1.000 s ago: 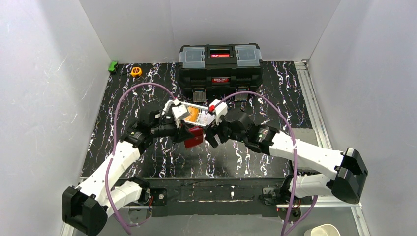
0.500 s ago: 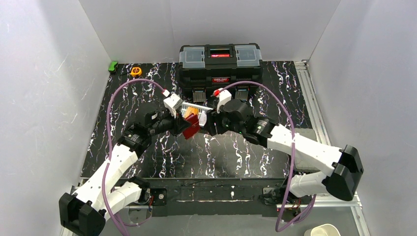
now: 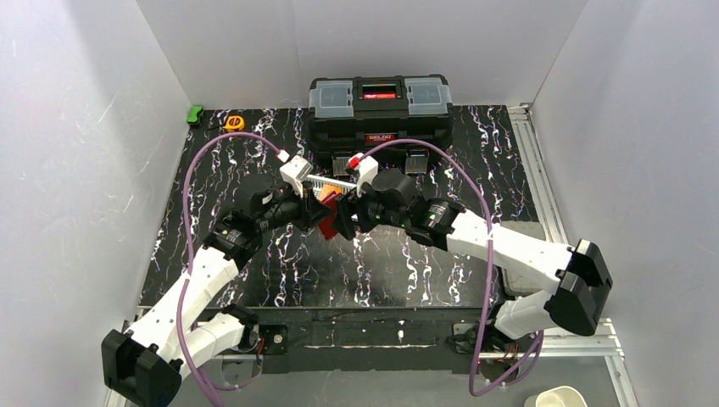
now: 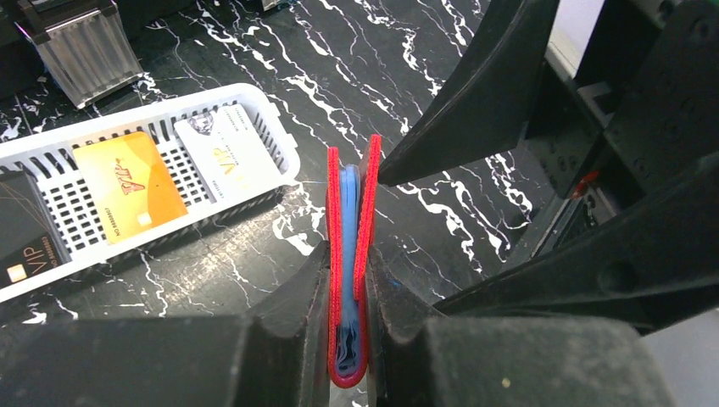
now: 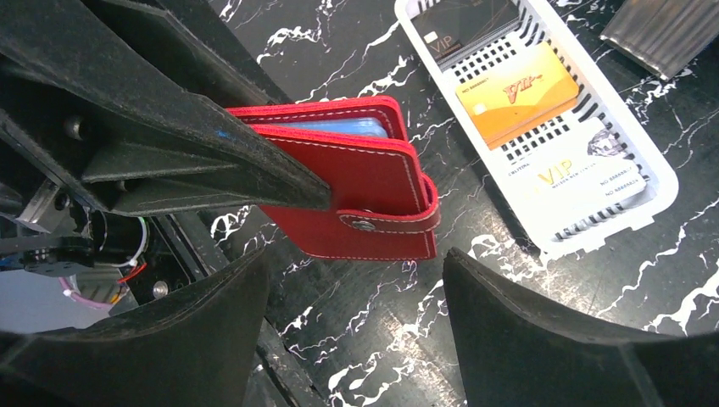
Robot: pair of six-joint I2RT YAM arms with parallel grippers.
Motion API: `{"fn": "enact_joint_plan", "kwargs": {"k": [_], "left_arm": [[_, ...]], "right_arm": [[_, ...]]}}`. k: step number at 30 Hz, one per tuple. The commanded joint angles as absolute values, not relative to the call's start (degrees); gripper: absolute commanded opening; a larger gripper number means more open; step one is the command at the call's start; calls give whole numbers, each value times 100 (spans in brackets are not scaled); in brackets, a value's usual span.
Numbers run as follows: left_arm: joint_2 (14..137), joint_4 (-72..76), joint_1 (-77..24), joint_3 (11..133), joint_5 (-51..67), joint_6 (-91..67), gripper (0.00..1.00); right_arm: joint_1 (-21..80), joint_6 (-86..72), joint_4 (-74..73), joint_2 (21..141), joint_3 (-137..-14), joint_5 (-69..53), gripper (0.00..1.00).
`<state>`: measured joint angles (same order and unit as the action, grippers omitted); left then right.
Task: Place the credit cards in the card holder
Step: Open the card holder at the center of the board.
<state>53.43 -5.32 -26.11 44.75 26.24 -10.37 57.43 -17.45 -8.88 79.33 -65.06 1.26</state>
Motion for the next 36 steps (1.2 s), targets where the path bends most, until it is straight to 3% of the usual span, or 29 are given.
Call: {"fn": "enact_joint_plan", "kwargs": {"k": [1, 8, 16, 25, 28, 33, 36], "left_arm": [[5222, -251, -2638, 4636, 2955, -1347, 0], [5312, -168, -2642, 4712, 3549, -1836, 0], [5313, -487, -2647, 4744, 3913, -1862, 0], [5120, -751, -2680, 4666, 3687, -1934, 0], [5082, -753, -2713, 4617, 3642, -2031, 0], [5072, -815, -2725, 4615, 3528, -2167, 0], [5068, -883, -2725, 4597, 3347, -2241, 0]], "right_arm": [[5808, -1604, -586, 8012, -6754, 44, 81], [5865, -1527, -342, 7961, -6671, 259, 77], [5983, -1277, -284, 7714, -6504, 718, 56], [6235, -1072, -432, 7563, -6372, 1976, 50], [6381, -1064, -395, 7620, -6393, 2299, 42], [6644, -976, -309, 7732, -6438, 2739, 18], [6758, -953, -325, 7728, -6468, 3080, 16]]}}
